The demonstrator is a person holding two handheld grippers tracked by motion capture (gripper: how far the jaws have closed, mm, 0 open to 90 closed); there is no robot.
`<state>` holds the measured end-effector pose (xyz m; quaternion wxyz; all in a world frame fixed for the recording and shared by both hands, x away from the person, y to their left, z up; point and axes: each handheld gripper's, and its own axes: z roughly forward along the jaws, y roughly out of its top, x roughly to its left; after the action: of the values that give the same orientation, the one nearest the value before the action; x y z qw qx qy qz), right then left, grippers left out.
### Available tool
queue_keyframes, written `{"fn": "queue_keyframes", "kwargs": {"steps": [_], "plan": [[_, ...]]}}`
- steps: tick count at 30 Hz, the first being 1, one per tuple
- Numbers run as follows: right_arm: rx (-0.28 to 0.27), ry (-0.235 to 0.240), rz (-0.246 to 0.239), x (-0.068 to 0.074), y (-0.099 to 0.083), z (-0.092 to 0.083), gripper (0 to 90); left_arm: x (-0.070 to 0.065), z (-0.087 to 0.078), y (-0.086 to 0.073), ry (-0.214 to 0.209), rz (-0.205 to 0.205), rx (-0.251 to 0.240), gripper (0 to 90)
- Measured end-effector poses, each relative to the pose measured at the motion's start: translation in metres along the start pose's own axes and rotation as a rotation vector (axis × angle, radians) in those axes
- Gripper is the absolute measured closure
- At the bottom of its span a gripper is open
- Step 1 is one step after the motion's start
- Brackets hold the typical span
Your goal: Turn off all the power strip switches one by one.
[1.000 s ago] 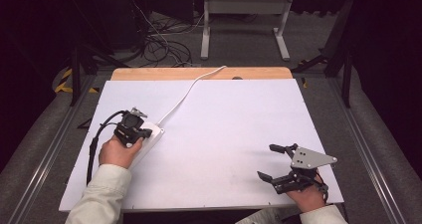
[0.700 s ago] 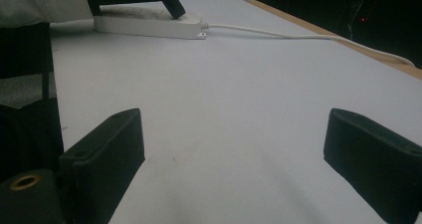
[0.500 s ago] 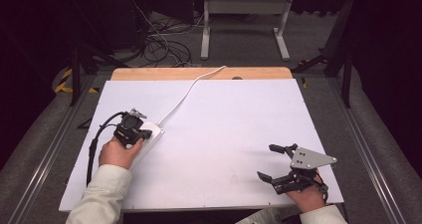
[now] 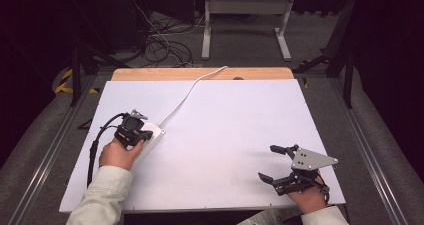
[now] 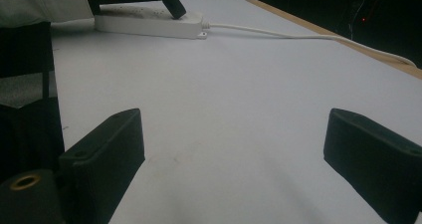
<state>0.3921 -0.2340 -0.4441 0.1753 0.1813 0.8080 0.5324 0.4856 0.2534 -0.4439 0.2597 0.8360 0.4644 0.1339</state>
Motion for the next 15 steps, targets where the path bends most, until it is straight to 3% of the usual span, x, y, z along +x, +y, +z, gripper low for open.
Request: {"fn": "queue_keyframes", "kwargs": {"steps": [2, 5, 8, 11, 13, 15], "plan": [[0.000, 0.000, 0.000, 0.000, 0.000, 0.000, 9.5, 0.000, 0.000, 0.000, 0.011, 0.005, 0.008, 90.0], [0.000, 0.000, 0.000, 0.000, 0.000, 0.000, 9.5, -0.001, 0.001, 0.000, -0.022, -0.001, -0.001, 90.0], [0.000, -0.002, 0.000, 0.000, 0.000, 0.000, 9.5, -0.005, 0.001, 0.001, 0.008, 0.022, 0.003, 90.0], [-0.002, -0.003, 0.000, 0.000, 0.000, -0.001, 9.5, -0.007, -0.004, 0.004, 0.030, 0.016, -0.008, 90.0], [-0.002, -0.004, 0.001, -0.001, 0.000, -0.001, 9.5, -0.007, -0.015, 0.004, 0.014, 0.001, -0.090, 90.0], [0.000, -0.001, 0.006, -0.002, -0.001, 0.000, 9.5, -0.008, -0.027, 0.005, 0.013, 0.010, -0.134, 90.0]]}}
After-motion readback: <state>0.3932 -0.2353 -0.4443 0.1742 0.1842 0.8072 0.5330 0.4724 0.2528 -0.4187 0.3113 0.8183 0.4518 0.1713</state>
